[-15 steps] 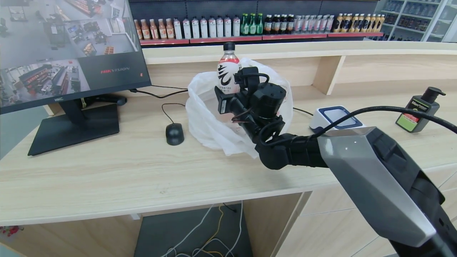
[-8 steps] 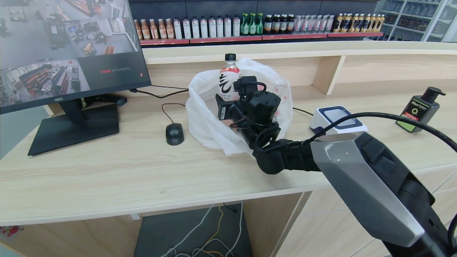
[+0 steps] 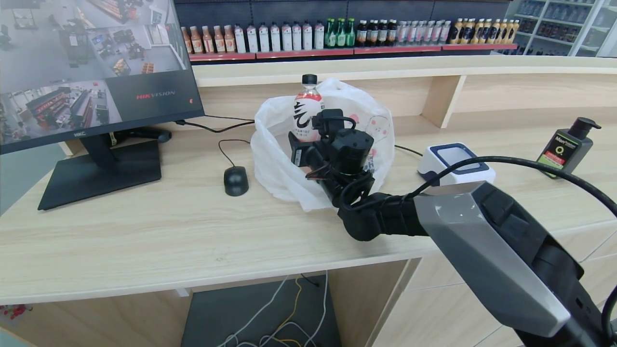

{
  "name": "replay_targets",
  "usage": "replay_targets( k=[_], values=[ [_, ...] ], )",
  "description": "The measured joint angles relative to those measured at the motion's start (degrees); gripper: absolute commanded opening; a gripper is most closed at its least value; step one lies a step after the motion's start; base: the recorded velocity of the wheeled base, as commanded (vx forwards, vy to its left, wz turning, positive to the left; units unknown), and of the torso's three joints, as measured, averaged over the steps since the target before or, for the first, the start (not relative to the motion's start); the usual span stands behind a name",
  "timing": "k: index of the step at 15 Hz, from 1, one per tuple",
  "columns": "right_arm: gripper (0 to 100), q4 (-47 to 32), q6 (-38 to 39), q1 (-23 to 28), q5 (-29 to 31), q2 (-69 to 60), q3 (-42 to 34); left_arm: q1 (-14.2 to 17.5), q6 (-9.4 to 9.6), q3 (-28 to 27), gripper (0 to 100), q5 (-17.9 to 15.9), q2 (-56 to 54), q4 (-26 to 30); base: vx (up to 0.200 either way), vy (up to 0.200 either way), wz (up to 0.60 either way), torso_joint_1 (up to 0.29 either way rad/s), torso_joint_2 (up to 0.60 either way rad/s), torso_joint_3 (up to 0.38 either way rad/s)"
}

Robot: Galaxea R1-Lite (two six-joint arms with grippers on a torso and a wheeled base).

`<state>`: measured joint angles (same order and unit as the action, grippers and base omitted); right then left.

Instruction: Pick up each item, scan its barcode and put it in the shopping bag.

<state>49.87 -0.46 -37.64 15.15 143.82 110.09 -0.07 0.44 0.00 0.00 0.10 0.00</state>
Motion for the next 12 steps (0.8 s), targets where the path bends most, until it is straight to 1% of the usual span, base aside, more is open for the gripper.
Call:
replay_targets(
  k=[7, 12],
  values=[
    [0, -0.5, -0.1, -0.6, 0.9, -1.9, -2.8, 0.0, 0.24, 0.0, 100, 0.0, 0.0, 0.0, 0.000, 0.000, 0.00, 0.000, 0.00, 0.000],
    [0, 1.7, -0.2, -0.8, 1.0, -5.2, -10.8, 0.0, 0.21, 0.0, 100, 0.0, 0.0, 0.0, 0.000, 0.000, 0.00, 0.000, 0.00, 0.000]
  ],
)
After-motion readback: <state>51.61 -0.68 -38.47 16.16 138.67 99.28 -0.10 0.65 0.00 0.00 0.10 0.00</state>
